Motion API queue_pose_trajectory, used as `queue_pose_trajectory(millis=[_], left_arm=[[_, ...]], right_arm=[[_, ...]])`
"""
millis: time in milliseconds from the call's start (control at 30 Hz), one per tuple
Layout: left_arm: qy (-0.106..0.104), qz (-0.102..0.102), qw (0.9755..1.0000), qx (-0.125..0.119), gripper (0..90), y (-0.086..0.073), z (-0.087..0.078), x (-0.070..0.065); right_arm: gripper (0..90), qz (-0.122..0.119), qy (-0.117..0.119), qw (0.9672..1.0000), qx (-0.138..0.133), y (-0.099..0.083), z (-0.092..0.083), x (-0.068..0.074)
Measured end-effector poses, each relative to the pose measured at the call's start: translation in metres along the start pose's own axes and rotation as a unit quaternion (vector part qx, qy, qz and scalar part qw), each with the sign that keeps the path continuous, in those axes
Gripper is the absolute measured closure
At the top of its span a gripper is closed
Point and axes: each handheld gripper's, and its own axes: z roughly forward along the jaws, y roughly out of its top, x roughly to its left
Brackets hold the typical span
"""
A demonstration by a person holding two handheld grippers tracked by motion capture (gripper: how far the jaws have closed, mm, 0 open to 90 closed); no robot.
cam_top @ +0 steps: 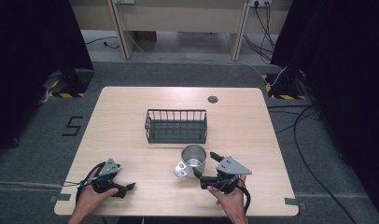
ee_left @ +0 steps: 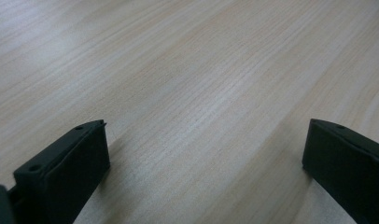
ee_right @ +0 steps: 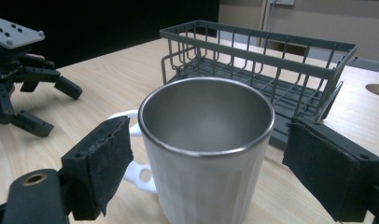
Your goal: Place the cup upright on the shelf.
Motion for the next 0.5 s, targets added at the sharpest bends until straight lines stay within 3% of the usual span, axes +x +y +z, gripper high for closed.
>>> queue_pose_trajectory(millis=[500], left_arm=[[0.0, 0.0, 1.0, 0.0, 0.0, 0.0, 0.0, 0.0]], right_arm=[[11.1, 0.004, -0.011, 0.9999, -0.004, 0.004, 0.022, 0.003]])
